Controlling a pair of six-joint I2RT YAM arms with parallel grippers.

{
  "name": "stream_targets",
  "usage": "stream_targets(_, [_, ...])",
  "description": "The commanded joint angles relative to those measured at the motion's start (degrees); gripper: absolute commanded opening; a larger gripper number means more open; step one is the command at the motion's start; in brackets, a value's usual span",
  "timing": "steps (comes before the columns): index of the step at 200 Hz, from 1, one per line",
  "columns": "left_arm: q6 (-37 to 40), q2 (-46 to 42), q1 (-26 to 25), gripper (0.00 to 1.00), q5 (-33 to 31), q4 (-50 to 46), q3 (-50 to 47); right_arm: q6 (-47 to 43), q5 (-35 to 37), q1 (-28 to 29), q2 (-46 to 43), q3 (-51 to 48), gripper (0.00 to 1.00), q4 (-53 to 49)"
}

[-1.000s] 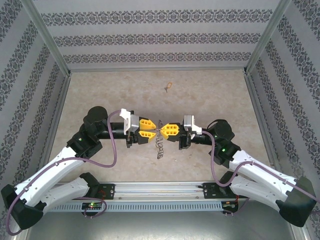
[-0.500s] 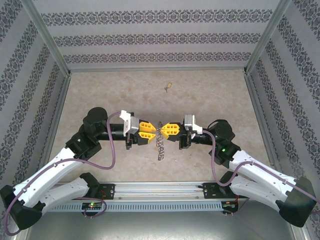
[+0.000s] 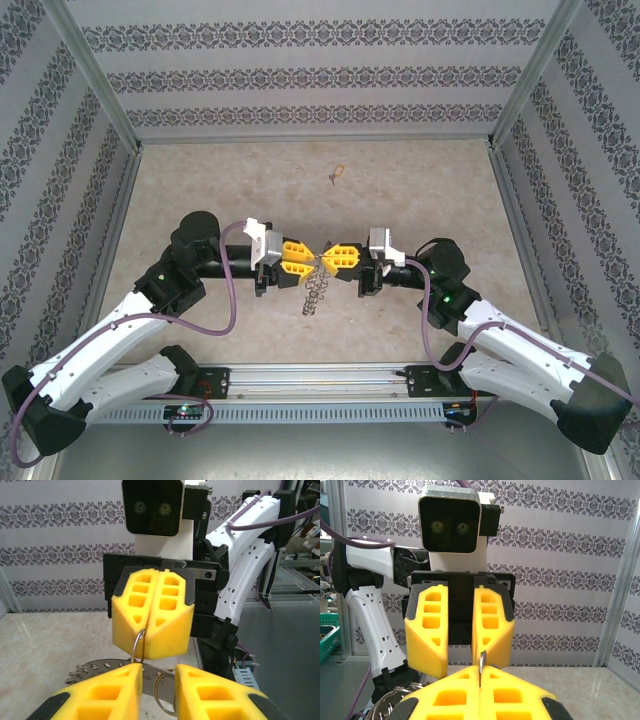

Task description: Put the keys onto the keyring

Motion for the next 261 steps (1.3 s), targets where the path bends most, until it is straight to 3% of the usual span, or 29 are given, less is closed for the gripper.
stream_targets(1, [2.1,0.3,-1.0,0.25,-1.7,-1.3,1.8,0.2,-1.2,-0.1,-1.0,-0.2,0.0,3.0])
stream_targets(112, [2.6,0.3,-1.0,0.25,-3.4,-1.9,2.1,0.4,-1.2,-0.9,-2.1,-0.8,0.0,3.2])
stream_targets(227, [0.9,1.1,-1.1,0.27,-0.2,1.0,2.7,0.8,-0.9,-0.9,0.0,-0.9,0.0,4.2])
stream_targets(261, [1.0,1.6,-1.2,0.23,-0.3,1.1,2.6,0.7,-1.1,-0.9,0.2,-0.9,0.0,4.5])
